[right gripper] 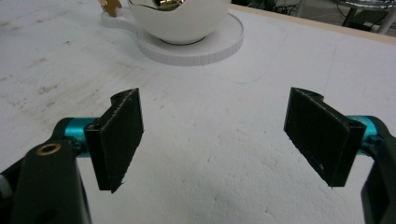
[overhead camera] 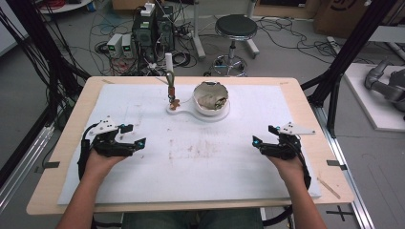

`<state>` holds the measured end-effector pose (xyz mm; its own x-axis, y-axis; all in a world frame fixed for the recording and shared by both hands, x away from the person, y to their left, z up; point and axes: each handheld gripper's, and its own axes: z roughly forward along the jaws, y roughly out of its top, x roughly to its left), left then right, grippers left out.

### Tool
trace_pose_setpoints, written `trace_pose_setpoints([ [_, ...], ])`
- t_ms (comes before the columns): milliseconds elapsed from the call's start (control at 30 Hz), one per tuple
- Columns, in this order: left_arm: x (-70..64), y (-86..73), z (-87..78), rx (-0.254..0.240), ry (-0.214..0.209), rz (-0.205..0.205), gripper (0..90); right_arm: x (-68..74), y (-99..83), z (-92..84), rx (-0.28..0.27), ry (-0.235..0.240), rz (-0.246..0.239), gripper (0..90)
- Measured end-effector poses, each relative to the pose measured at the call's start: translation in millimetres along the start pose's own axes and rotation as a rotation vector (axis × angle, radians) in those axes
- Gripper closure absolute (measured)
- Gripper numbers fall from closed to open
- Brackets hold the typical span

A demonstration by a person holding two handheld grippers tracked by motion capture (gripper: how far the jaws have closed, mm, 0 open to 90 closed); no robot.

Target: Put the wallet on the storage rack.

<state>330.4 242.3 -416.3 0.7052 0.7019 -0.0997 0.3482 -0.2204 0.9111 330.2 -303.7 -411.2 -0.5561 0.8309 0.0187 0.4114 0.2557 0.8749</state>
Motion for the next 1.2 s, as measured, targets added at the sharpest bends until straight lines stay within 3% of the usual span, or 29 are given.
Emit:
trace_pose_setpoints([
  [533, 0.5, -3.8, 6.2, 0.025, 0.003, -0.004, 18.7, -13.0, -18.3, 7.3, 0.024, -0.01, 0.05, 19.2],
  [1200, -1.3, -2.6, 5.5, 0.028, -0.008, 0.008, 18.7, -11.8, -18.3, 5.7, 0.034, -0.019, 0.033, 19.2],
])
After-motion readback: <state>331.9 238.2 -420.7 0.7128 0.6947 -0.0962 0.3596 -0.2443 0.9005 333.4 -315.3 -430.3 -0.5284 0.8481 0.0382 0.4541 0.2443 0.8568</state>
